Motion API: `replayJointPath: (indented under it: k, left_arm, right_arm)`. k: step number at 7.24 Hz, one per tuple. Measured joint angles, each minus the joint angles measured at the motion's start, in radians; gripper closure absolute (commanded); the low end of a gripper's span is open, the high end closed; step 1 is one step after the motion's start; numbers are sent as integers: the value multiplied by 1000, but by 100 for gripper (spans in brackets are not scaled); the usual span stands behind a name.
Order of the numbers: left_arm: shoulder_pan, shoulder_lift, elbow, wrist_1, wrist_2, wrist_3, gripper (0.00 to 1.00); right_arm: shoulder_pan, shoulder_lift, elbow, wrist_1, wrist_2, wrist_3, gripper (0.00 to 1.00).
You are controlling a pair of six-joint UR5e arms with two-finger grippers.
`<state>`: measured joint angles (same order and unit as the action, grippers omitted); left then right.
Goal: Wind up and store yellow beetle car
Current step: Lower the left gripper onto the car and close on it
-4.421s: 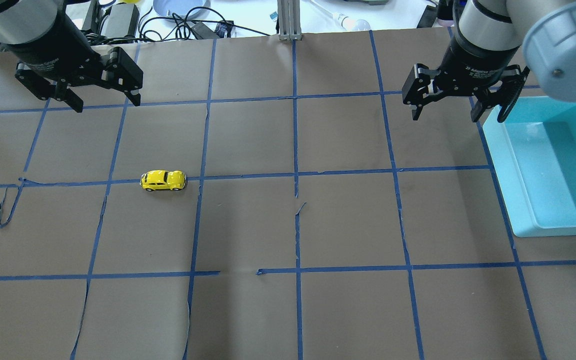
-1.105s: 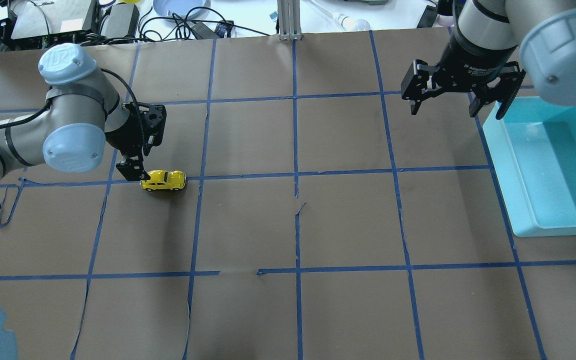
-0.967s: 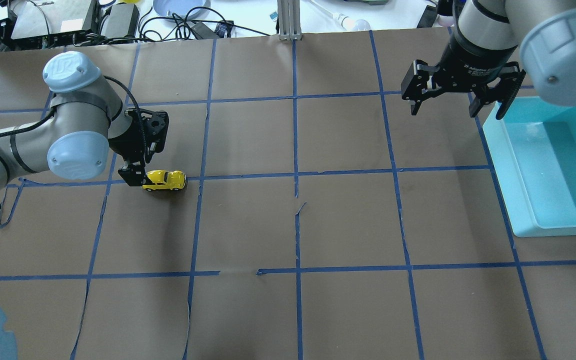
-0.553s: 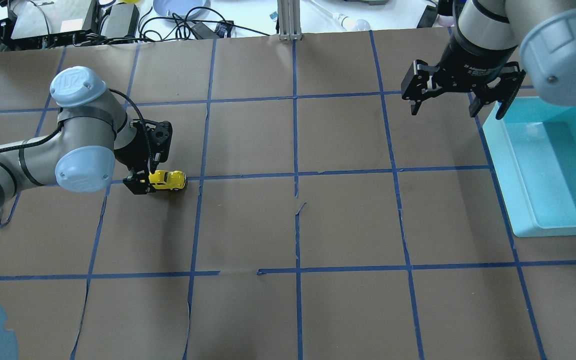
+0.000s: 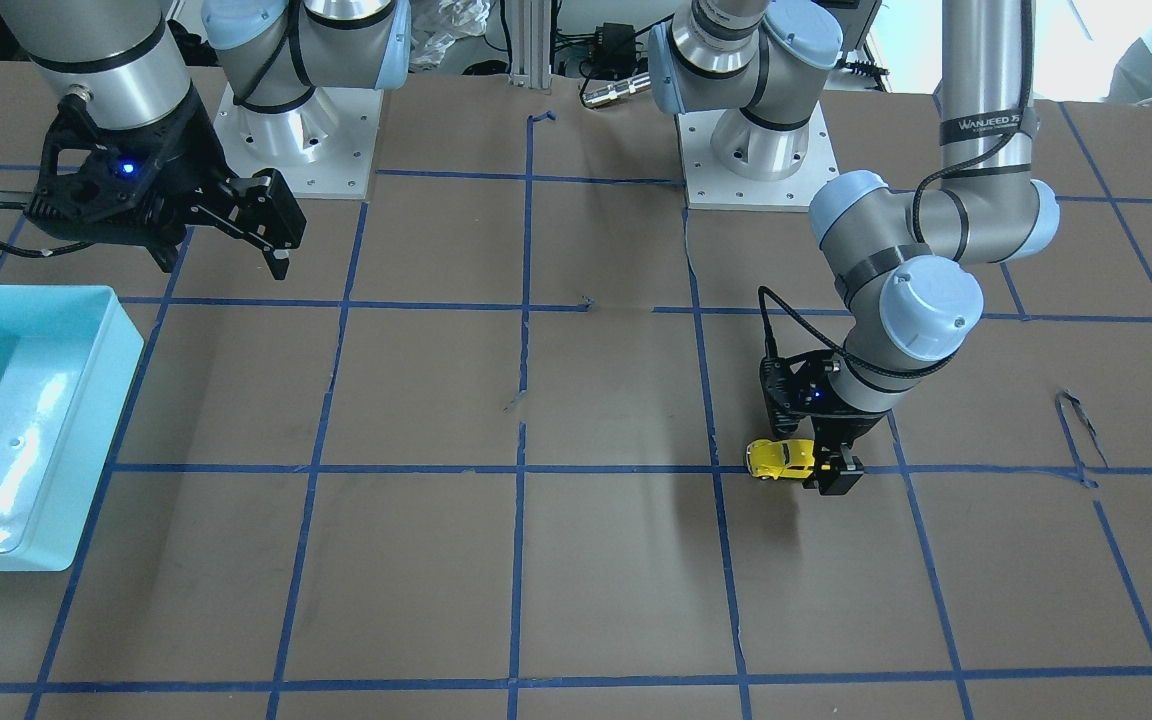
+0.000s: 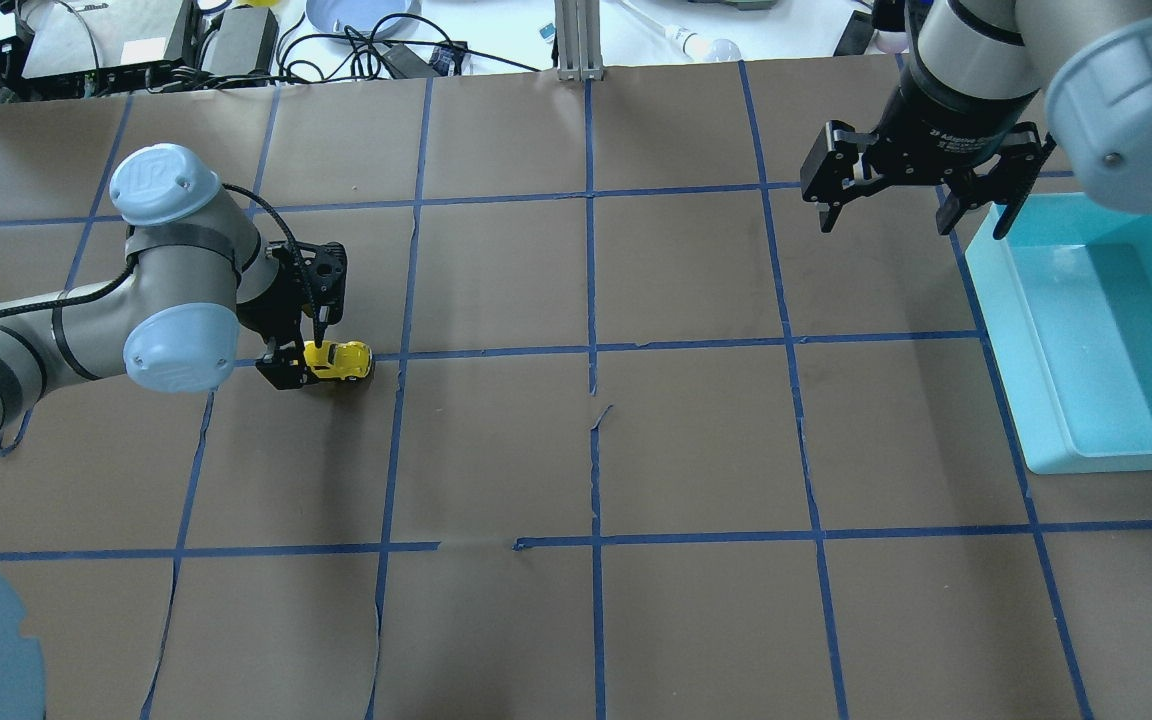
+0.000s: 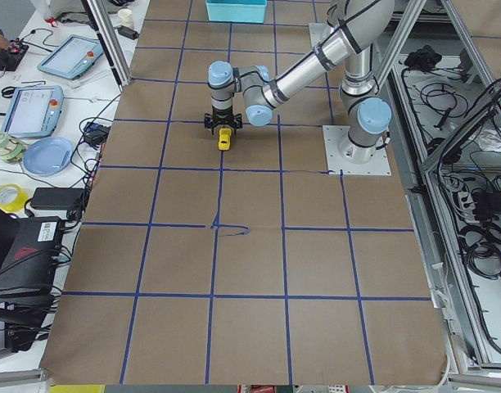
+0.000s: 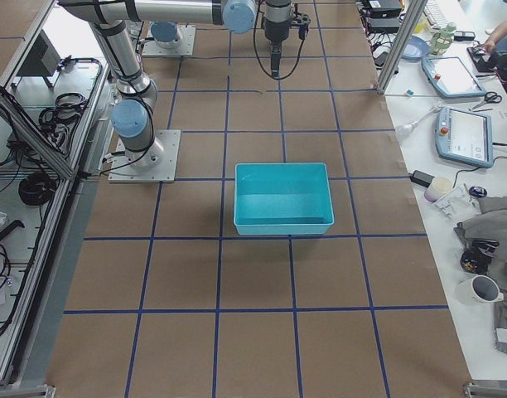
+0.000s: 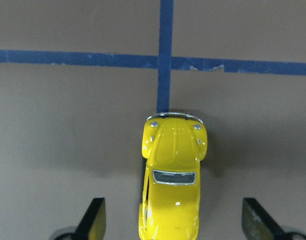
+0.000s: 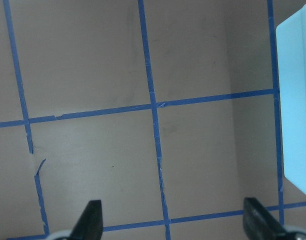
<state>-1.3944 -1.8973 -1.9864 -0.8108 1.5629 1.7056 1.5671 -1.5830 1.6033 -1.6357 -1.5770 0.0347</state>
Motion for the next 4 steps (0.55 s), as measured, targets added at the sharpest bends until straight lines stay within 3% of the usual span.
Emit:
replayJointPath:
  k: [4]
  left_arm:
    - [0,-22,-2,19,1,5,10]
  right_arm:
    - [1,-2,3,2,0,-31,0]
